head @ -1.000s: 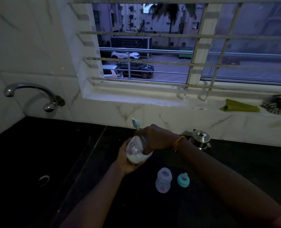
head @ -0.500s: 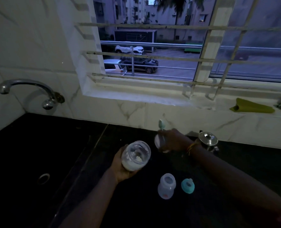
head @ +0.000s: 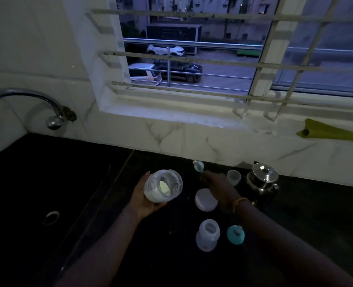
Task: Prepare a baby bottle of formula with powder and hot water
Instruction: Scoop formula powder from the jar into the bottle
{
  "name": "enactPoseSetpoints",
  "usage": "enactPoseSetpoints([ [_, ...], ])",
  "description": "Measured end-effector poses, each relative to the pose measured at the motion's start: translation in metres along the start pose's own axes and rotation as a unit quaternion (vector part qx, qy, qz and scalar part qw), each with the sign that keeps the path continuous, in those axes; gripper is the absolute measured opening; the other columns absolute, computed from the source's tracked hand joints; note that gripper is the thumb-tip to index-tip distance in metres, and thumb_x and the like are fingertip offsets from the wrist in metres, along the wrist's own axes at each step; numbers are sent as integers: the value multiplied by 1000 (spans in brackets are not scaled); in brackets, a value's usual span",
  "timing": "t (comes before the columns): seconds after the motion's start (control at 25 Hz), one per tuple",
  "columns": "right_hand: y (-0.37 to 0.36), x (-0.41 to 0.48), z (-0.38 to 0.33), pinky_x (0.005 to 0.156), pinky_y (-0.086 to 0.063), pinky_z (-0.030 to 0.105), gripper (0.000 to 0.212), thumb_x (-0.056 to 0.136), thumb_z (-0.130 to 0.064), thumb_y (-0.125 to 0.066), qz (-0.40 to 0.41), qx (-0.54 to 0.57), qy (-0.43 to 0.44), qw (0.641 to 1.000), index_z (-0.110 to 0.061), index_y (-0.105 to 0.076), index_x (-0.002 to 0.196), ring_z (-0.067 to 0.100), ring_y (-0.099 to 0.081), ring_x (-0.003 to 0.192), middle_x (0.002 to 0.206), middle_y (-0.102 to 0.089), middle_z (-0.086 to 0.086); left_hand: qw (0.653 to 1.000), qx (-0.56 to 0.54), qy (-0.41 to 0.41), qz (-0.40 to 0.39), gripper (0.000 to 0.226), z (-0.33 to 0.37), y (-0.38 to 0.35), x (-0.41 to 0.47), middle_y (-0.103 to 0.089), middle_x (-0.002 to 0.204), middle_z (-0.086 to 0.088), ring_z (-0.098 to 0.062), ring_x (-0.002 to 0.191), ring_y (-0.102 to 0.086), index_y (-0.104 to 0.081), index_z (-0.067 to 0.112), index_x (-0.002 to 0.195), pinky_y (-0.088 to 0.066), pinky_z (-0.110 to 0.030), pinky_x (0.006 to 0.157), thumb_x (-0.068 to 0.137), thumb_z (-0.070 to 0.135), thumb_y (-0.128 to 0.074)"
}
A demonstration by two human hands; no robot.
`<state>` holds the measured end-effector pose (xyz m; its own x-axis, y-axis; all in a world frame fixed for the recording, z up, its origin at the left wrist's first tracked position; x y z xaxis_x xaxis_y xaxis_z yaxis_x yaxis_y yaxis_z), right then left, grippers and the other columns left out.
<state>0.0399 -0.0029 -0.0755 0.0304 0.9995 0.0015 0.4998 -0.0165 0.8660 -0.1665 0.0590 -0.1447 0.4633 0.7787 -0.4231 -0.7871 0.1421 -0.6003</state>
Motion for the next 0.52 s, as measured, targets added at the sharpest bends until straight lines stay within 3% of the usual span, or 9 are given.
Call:
enactPoseSetpoints([
  [0.08,33,-18,-31,56,-37,-1,30,84,9,-54,68,60,41,995,4,-51,114,20,-64,76,86,-62,10,999,3,8,42,32,2,6,-4,-69,84,-2,-23,79,-63,-58,20,99,-55,-34,69,92,47,-42],
  [0.12,44,-28,-46,53,-40,1,31,86,6,-53,71,81,54,993,3,-46,116,18,-60,68,85,-63,12,999,3,17,50,37,3,5,-5,-69,83,-4,-22,75,-65,-59,18,97,-55,-32,67,94,48,-37],
  [0.24,53,-53,-83,57,-52,32,29,86,-8,-46,48,23,102,993,0,-42,114,25,-62,63,82,-66,15,999,6,8,39,59,5,4,-6,-71,72,-6,-16,57,-68,-72,15,75,-55,-23,54,98,43,-25],
  [0.32,48,-65,-99,65,-52,40,26,88,-11,-47,37,-74,106,991,-4,-49,112,30,-63,75,89,-66,15,999,12,0,33,53,5,1,-11,-71,72,-3,-15,57,-69,-75,19,65,-53,-29,64,92,50,-41],
  [0.4,39,-76,-117,66,-52,38,23,88,-15,-51,62,-122,103,985,-10,-60,108,28,-63,80,96,-65,9,1000,17,5,11,46,2,-5,-16,-73,81,-5,-19,70,-70,-76,15,77,-54,-32,72,82,55,-51],
  [0.52,20,-82,-128,44,-39,22,9,72,-20,-71,97,-221,107,964,-16,-70,80,18,-62,62,79,-63,1,999,11,47,1,63,-6,-13,-19,-65,110,-16,-30,95,-63,-62,5,112,-53,-37,82,80,57,-49],
])
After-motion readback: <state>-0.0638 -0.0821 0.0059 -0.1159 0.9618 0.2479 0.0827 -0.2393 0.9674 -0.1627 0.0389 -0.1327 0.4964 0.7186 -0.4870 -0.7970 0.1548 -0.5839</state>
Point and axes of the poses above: each hand's wrist, its own x-axis towards the middle knuckle, its own y-axis out of the back of the hand, z = x × y, the point moved 6 cm from there along x, towards the middle knuckle
